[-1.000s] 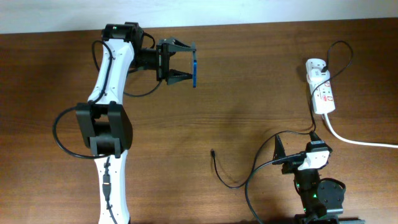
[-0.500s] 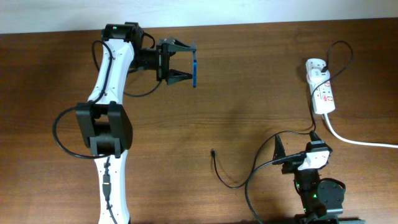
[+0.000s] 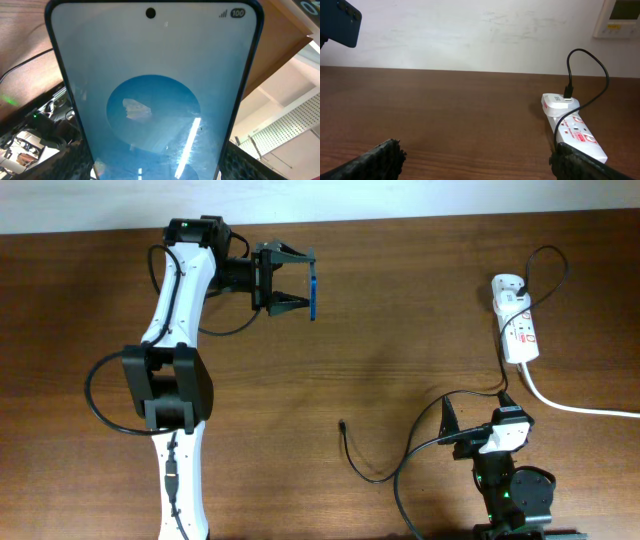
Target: Plug charger to phone and switch on socket
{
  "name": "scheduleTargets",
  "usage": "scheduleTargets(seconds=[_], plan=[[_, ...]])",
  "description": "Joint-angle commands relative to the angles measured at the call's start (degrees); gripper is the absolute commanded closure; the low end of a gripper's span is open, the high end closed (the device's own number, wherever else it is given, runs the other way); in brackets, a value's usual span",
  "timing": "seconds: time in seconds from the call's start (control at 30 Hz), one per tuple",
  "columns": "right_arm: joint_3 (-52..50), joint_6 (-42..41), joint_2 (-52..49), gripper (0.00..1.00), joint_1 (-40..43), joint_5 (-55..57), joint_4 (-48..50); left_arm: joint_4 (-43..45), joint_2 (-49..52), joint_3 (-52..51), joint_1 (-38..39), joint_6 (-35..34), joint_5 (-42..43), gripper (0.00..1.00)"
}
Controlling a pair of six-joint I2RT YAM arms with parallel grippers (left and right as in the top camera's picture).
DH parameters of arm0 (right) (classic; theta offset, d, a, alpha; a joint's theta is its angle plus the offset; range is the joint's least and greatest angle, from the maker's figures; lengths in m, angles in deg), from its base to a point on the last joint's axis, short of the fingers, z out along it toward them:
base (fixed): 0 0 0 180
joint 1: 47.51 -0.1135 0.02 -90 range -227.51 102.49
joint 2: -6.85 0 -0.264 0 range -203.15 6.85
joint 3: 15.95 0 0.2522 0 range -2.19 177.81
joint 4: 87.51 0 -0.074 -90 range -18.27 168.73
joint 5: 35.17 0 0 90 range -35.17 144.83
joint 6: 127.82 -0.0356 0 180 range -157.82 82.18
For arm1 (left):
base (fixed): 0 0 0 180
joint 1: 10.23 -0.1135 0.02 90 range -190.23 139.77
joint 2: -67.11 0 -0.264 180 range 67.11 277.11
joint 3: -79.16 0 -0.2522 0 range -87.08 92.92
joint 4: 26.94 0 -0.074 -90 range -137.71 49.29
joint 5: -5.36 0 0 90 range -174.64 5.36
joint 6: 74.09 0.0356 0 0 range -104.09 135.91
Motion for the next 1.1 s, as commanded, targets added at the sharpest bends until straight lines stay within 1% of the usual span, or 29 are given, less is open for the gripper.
scheduleTargets(seconds=[0.0,0.37,0.4,0.5,0.6,0.63,0.7,0.83,0.97,1.07], plan=[[-0.3,-0.1,0.4,0.02,-0.4,0.5,-0.3,-0.3,-0.2,1.6,-0.1,0.0,3.3,0.3],[-0.3,-0.2,0.4,0.02,-0.4,-0.1,-0.1,-0.3,-0.2,1.6,-0.1,0.0,3.3,0.3],[-0.3,-4.4,0.4,0.02,-0.4,-6.1,0.3,-0.3,-0.2,1.6,-0.1,-0.1,3.3,0.3],[-0.3,-24.3,0.4,0.02,-0.4,-24.4,1.3,-0.3,-0.2,1.6,-0.1,-0.1,3.3,0.3],[-0.3,-35.1,0.4,0.02,-0.4,-28.0,1.6,-0.3,-0.2,1.6,-0.1,-0.1,3.3,0.3],[-0.3,-36.1,0.4,0.02,-0.4,-29.0,2.9,-0.3,-0.2,1.6,-0.1,-0.1,3.3,0.3],[0.0,-36.1,0.4,0.02,-0.4,-31.0,5.5,-0.3,-0.2,1.6,-0.1,-0.1,3.3,0.3],[3.7,-36.1,-0.9,0.02,-0.3,-33.1,4.9,-0.3,-0.2,1.6,-0.1,-0.1,3.3,0.3],[10.7,-36.0,-1.2,0.02,-0.3,-26.5,6.7,-0.3,-0.2,1.6,-0.1,-0.1,3.3,0.3],[18.5,-32.8,-2.2,0.02,-0.3,-24.1,6.7,-0.3,-0.2,1.6,0.0,-0.1,3.3,0.3]])
